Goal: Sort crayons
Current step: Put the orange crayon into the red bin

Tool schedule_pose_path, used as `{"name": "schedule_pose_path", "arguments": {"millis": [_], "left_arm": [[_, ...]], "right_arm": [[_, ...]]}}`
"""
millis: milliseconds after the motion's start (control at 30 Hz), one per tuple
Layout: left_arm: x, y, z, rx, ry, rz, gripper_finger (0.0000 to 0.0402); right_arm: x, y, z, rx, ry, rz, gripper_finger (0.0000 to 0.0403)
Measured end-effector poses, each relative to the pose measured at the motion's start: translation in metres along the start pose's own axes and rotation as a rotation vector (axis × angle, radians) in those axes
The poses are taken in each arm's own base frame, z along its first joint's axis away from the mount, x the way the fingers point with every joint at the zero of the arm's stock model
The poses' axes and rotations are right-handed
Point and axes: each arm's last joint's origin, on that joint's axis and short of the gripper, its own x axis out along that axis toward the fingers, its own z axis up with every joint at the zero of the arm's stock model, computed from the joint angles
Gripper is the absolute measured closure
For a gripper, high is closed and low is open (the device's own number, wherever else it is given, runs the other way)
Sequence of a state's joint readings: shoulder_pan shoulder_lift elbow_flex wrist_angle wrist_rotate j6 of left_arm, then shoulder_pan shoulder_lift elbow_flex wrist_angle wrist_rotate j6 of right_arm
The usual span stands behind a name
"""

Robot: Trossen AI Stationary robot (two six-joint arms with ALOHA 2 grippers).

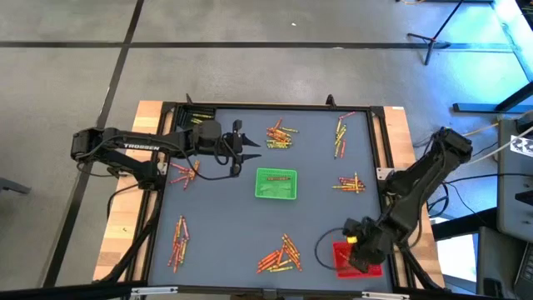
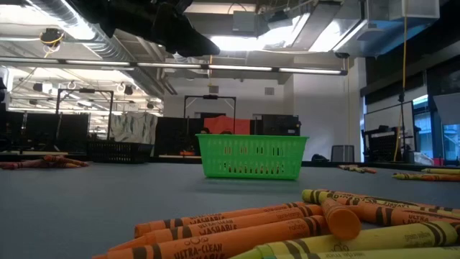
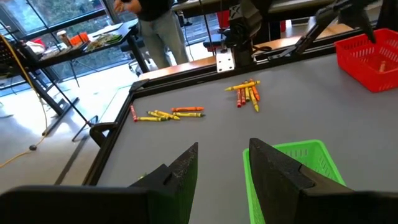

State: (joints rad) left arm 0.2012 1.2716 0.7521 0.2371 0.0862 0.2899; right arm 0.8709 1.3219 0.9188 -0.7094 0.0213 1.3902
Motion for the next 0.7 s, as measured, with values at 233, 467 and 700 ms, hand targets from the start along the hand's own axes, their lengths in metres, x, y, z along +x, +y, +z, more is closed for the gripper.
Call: {"name": "schedule_pose_path", "arguments": {"millis": [233, 467, 700], "left_arm": [[0.000, -0.001, -0.002, -0.022, 0.025, -0.009, 0.0274], [0.000, -0.001, -0.003, -0.004, 0.025, -0.009, 0.0274], [0.000, 0.000, -0.003, 0.025, 0.025, -0.009, 0.0274]], "right_arm": [[-0.026, -0.038, 0.043, 0.013, -0.176, -0.209, 0.0254], [-0.042, -0.086, 0.081, 0.065, -0.205, -0.538, 0.0264], [-0.051, -0.126, 0.116, 0.076, -0.216, -0.657, 0.0265]]}}
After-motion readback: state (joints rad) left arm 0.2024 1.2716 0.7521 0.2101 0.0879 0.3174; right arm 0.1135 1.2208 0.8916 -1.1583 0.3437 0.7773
